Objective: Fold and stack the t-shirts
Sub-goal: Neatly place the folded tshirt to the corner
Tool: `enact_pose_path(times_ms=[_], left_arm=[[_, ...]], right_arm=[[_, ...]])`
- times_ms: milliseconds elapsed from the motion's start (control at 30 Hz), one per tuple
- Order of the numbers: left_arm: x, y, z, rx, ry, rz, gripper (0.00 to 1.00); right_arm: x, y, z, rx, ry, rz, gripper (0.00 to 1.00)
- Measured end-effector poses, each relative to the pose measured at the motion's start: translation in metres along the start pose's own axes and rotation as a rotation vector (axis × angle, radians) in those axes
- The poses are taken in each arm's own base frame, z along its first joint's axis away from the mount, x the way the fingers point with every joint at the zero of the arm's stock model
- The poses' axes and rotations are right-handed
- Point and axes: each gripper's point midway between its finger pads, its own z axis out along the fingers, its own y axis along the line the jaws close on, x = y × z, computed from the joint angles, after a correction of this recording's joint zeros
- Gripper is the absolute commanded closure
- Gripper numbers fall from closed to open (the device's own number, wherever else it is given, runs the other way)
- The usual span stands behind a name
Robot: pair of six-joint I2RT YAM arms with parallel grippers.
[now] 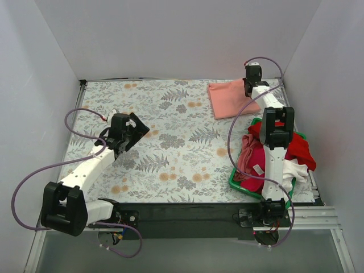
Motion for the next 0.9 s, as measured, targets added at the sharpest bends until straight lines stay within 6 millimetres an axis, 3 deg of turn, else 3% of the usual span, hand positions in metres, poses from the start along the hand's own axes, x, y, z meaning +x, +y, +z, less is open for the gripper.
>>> enact_pose_path(times_ms=[167, 267, 433, 700, 900], left_arm=[[-0.02, -0.02, -0.015, 0.1, -0.086, 0.005, 0.05], [-0.029, -0.028, -0.025, 0.153, -0.137, 0.007, 0.05], [-0.037, -0.033, -0.035, 0.212, -0.199, -0.002, 0.05], [-0.038, -0.035, -0.031, 0.227, -0.211, -0.002, 0.05], [-0.036, -0.034, -0.027, 0.218, -0.204, -0.003, 0.06]], right_arm=[[0.005, -0.035, 0.035, 0.073, 0.006, 0.021, 0.99], [0.015, -0.054, 0.05, 0.11, 0.022, 0.031, 0.99], [0.014, -0.076, 0.064, 0.146, -0.013, 0.04, 0.99], [-0.002, -0.097, 0.076, 0.217, -0.085, 0.012, 0.99], [0.006, -0.1, 0.083, 0.246, -0.075, -0.006, 0.99]])
